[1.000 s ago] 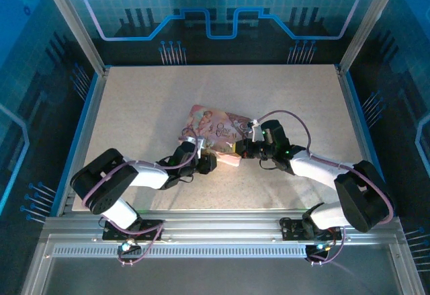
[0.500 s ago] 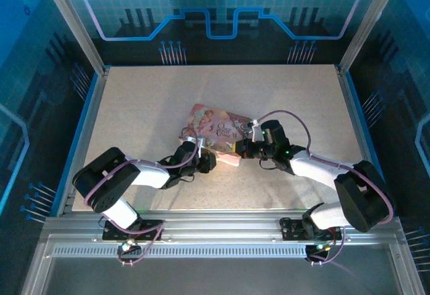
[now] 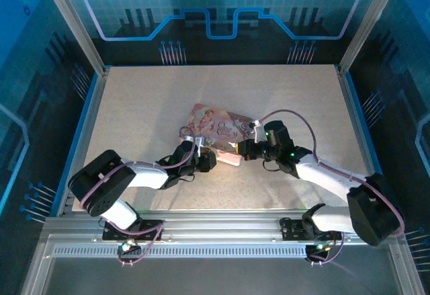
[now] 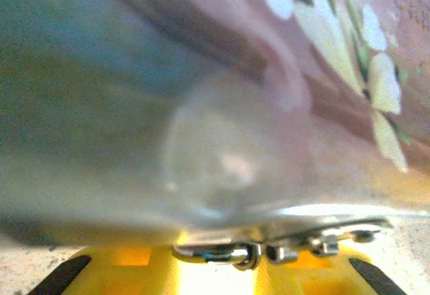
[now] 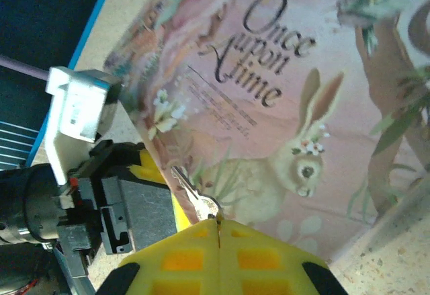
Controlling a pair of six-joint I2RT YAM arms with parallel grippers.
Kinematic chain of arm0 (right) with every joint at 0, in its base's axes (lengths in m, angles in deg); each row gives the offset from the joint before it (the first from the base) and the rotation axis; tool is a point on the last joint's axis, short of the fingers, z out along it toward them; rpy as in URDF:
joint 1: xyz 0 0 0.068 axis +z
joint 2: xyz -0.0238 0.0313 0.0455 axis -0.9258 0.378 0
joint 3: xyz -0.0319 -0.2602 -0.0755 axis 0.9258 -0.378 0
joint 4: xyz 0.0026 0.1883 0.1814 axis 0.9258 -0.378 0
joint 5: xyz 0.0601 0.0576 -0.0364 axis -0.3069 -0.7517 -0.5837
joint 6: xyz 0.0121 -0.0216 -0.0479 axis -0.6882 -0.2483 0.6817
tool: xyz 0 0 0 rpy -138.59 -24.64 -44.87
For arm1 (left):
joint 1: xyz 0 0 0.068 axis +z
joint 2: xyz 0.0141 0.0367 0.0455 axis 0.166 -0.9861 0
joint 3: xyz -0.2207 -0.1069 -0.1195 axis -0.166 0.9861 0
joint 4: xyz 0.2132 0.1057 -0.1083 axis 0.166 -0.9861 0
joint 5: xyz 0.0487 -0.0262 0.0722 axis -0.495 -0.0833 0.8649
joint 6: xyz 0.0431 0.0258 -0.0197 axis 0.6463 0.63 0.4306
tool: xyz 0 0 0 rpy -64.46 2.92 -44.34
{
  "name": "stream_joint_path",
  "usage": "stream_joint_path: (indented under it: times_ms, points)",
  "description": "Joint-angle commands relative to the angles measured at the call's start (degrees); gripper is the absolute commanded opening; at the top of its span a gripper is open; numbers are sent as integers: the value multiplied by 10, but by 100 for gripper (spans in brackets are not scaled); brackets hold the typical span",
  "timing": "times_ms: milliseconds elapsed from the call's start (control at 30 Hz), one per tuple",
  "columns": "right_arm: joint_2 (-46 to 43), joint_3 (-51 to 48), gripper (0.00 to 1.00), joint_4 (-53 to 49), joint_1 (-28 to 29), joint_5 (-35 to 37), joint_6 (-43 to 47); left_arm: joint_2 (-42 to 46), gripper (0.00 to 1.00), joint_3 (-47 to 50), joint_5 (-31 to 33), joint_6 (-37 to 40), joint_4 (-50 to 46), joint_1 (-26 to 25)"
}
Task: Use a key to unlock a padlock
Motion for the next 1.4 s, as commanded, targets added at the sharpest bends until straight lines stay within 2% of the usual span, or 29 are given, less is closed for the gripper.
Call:
stream_joint_path:
  times_ms: [0, 300, 567, 900, 1200, 1300, 1367]
  points:
    - [-38, -25, 2, -20, 11, 20, 42, 28, 27, -28, -25, -23, -3, -3]
    - [-114, -123, 2, 38, 71, 103, 75, 50, 25, -59, -52, -81, -52, -3]
    - [-97, -175, 1, 140, 135, 210, 83, 57, 25, -82, -63, -131, -85, -3]
    - [-61, -148, 1, 119, 136, 182, 88, 52, 25, -79, -55, -132, -89, -3]
    - [-69, -117, 1, 77, 138, 163, 86, 2, 26, -59, -55, -139, -60, -3]
    - [-76, -104, 1, 57, 138, 161, 85, -15, 27, -51, -58, -146, -38, -3]
    - [-80, -95, 1, 44, 138, 161, 84, -22, 31, -47, -59, -149, -30, -2]
